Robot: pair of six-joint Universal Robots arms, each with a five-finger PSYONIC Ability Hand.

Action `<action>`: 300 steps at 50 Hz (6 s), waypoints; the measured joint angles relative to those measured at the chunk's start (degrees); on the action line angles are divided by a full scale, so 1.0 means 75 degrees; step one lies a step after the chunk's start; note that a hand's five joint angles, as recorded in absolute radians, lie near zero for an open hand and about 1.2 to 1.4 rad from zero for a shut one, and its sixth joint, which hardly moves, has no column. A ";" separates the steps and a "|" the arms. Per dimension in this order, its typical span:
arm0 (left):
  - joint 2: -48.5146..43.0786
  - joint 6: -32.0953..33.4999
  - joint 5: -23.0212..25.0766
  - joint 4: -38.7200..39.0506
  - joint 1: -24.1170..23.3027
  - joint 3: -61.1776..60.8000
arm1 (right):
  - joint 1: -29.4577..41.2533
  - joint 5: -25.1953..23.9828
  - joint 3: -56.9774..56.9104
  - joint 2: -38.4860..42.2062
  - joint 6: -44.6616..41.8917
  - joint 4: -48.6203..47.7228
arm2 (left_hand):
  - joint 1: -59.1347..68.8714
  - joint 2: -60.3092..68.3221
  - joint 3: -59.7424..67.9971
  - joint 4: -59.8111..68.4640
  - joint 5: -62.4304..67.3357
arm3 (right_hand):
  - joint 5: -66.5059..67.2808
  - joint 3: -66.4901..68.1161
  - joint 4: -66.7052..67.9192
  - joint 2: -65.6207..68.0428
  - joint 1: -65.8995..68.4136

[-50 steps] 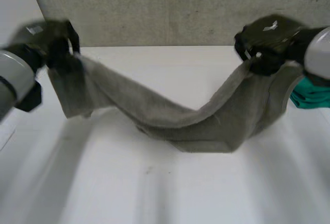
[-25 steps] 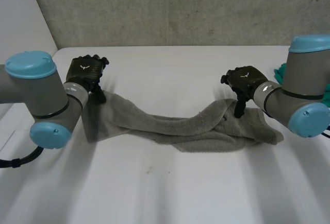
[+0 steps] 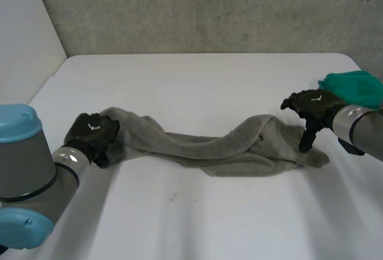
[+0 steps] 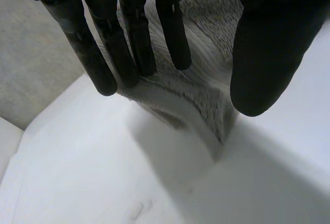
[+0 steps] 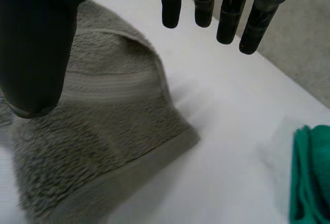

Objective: Fold the laundry.

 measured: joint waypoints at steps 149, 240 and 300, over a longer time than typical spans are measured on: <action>0.0111 -0.1641 0.0561 0.1360 0.0600 0.4326 | 0.0730 -0.0919 -0.3541 -0.0725 0.1705 -0.0421 | 0.3049 0.3120 0.3148 0.3116 0.3386 | 0.7055 0.7354 0.7275 0.7298 0.5944; 0.2111 -0.2622 0.1579 -0.1137 0.1069 0.1067 | -0.0032 -0.0639 0.2791 -0.0378 0.0227 -0.2015 | 0.3438 0.3897 0.3862 0.3912 0.3579 | 0.4624 0.5222 0.4926 0.5257 0.4546; -0.1032 -0.0951 0.0975 0.1416 0.1095 0.6553 | 0.0673 0.1256 -0.6749 0.0844 0.0851 -0.1408 | 0.3438 0.3911 0.3875 0.3944 0.3581 | 0.7056 0.7371 0.7282 0.7337 0.6012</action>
